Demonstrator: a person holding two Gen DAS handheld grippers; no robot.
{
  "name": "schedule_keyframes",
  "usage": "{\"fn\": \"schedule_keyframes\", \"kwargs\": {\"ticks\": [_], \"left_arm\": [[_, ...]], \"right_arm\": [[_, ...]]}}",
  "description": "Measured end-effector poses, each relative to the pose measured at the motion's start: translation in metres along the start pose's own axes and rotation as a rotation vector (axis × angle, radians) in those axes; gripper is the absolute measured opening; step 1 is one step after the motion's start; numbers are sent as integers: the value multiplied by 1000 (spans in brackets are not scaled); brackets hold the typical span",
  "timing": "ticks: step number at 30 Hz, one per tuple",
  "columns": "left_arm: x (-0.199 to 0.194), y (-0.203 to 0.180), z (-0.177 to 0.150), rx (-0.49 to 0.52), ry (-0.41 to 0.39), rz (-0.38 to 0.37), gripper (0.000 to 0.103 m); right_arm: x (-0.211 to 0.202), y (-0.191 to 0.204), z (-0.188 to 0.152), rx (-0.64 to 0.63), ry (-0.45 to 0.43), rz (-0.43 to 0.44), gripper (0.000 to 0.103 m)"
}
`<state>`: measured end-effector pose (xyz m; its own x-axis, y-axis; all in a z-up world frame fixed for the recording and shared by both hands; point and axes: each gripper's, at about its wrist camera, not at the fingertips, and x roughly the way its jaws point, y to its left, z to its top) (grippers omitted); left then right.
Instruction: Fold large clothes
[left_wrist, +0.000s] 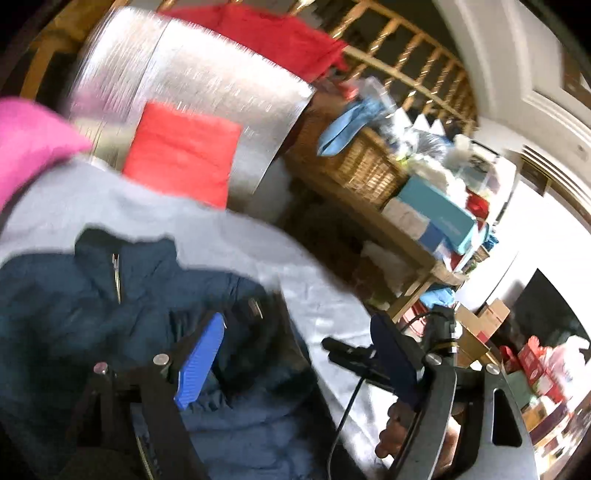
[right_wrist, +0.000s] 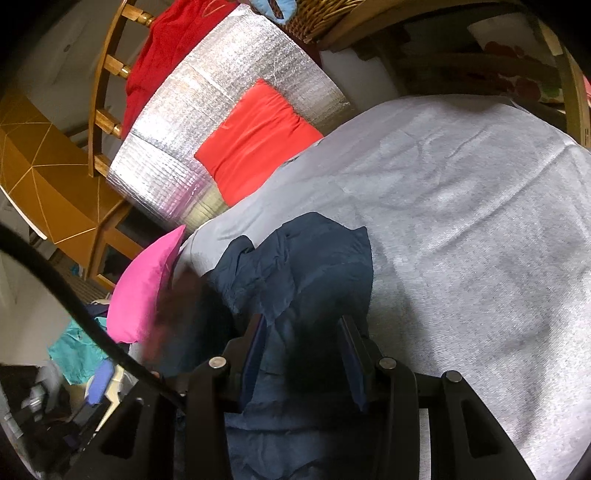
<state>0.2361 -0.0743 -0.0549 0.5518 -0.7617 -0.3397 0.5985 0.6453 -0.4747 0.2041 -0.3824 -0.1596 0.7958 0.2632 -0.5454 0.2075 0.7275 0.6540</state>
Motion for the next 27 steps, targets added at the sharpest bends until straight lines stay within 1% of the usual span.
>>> {"fn": "schedule_keyframes", "kwargs": {"ticks": [1, 2, 3, 4, 6, 9, 11, 12, 14, 17, 19, 21, 23, 24, 25, 27], "left_arm": [[-4, 0, 1, 9, -15, -11, 84], [-9, 3, 4, 8, -37, -25, 88], [-14, 9, 7, -2, -57, -17, 90], [-19, 18, 8, -21, -75, 18, 92], [-23, 44, 10, -83, -78, 114, 92], [-25, 95, 8, -219, -26, 311, 92], [-32, 130, 4, -305, 8, 449, 92], [-37, 144, 1, -340, 14, 505, 92], [-52, 169, -3, -394, 16, 604, 92], [-65, 195, -10, -420, 61, 740, 92], [-70, 209, -16, -424, 90, 796, 92], [-65, 218, -23, -425, 141, 817, 92], [-59, 228, -34, -412, 214, 841, 92], [-54, 232, -37, -407, 247, 854, 92], [-50, 236, -41, -404, 273, 852, 92], [-51, 236, -44, -405, 285, 833, 92]], "right_arm": [[-1, -2, 1, 6, 0, 7, 43], [-2, -3, 1, 12, 1, 14, 43], [-2, -5, 2, 26, 4, 31, 43], [-2, -7, 2, 35, 6, 41, 43], [-1, -12, 3, 71, 20, 79, 43], [5, -15, 2, 112, 58, 150, 45], [11, -13, 1, 118, 88, 194, 45], [16, -10, 0, 118, 111, 210, 45], [25, -6, -3, 112, 138, 192, 45], [44, -4, -8, 102, 173, 113, 45], [58, -5, -11, 103, 196, 76, 44], [71, -3, -16, 97, 234, 80, 45], [79, 2, -22, 81, 260, 100, 41], [81, 6, -25, 65, 269, 104, 31], [80, 14, -28, 28, 265, 93, 18], [65, 36, -31, -92, 171, 38, 14]]}}
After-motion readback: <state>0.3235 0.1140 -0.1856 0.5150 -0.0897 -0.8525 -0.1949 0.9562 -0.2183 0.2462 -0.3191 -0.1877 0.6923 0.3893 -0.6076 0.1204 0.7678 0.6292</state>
